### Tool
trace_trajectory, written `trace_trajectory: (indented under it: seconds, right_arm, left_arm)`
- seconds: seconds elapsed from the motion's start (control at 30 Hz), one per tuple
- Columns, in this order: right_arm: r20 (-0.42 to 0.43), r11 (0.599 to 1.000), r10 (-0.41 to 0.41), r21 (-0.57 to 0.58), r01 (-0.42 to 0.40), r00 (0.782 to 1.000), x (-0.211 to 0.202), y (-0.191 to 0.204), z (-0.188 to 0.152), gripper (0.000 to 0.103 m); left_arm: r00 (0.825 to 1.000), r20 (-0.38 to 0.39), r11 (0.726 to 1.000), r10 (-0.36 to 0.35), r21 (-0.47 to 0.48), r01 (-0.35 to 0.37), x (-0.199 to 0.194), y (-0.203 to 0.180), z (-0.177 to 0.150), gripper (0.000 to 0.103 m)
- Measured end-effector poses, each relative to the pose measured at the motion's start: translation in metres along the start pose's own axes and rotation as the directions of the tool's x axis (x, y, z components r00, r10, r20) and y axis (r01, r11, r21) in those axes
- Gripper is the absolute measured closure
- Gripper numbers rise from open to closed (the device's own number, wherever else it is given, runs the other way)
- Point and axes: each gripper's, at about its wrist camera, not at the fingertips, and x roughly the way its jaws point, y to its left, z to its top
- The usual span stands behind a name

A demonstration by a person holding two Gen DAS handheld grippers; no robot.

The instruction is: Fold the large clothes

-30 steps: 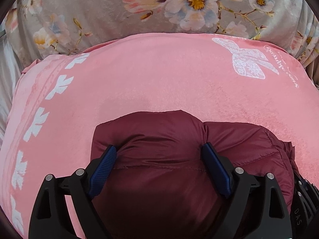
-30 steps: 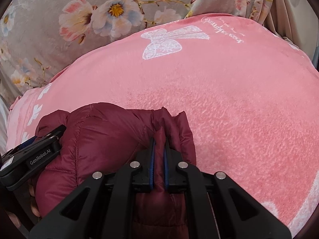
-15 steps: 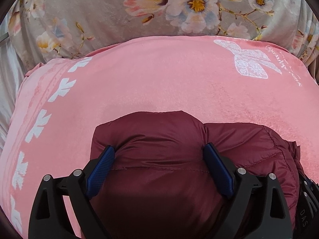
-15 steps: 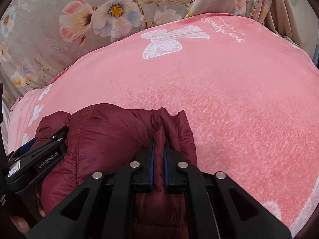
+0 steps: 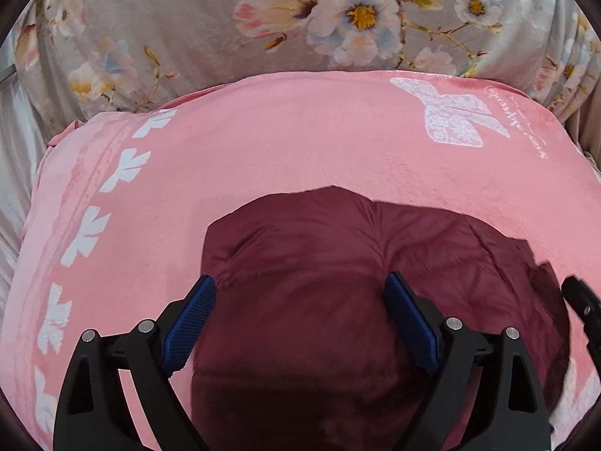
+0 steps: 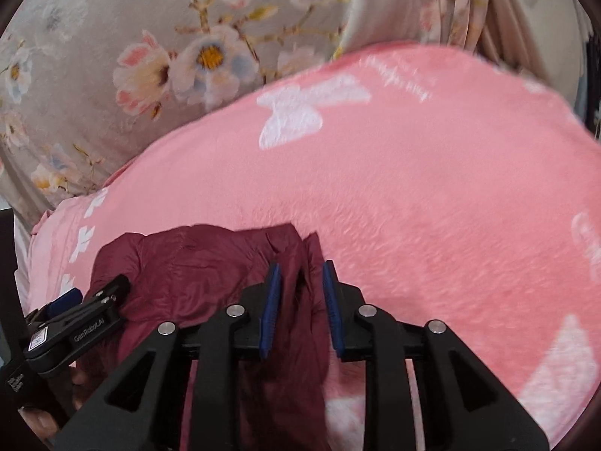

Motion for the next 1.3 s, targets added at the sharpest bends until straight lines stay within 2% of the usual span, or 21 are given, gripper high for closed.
trace_trajectory:
  seconds: [0.13,0.23,0.4,0.6,1.03,1.3]
  right_arm:
    - [-0.035,0.995,0.055,-0.085,-0.057,0.998,-0.009,0.022,-0.008,0.08]
    - [-0.064,0.988,0.033,-0.148,-0.042,0.997,0.004,0.03,-0.02,0.08]
    - [-0.085,0.991,0.041,-0.124,-0.051,0.996,0.018,0.021,-0.034,0.082]
    - [-0.073,0.991,0.049,-0.121,-0.057,0.996,0.024,0.016,-0.044,0.082]
    - [-0.045,0.991,0.054,-0.119,-0.059,0.998,0.026,0.015,-0.053,0.082]
    - [-0.059,0.99,0.133,-0.044,-0.135,0.989,0.028,0.003,-0.051,0.081]
  left_arm:
    - [1.0,-0.003,1.0,0.002,0.012,-0.002,-0.017,-0.004,-0.013,0.015]
    - [1.0,-0.011,1.0,0.001,-0.003,-0.001,-0.018,-0.004,-0.018,0.015]
    - [1.0,-0.019,1.0,0.003,-0.016,-0.003,-0.01,-0.003,-0.025,0.012]
    - [0.998,0.019,0.998,0.053,0.012,-0.053,-0.005,-0.013,-0.031,0.012]
    - [0.991,0.091,0.995,0.094,0.016,-0.096,-0.001,-0.021,-0.04,0.009]
    - [0.989,0.114,0.995,0.095,0.011,-0.097,0.0,-0.021,-0.042,0.009]
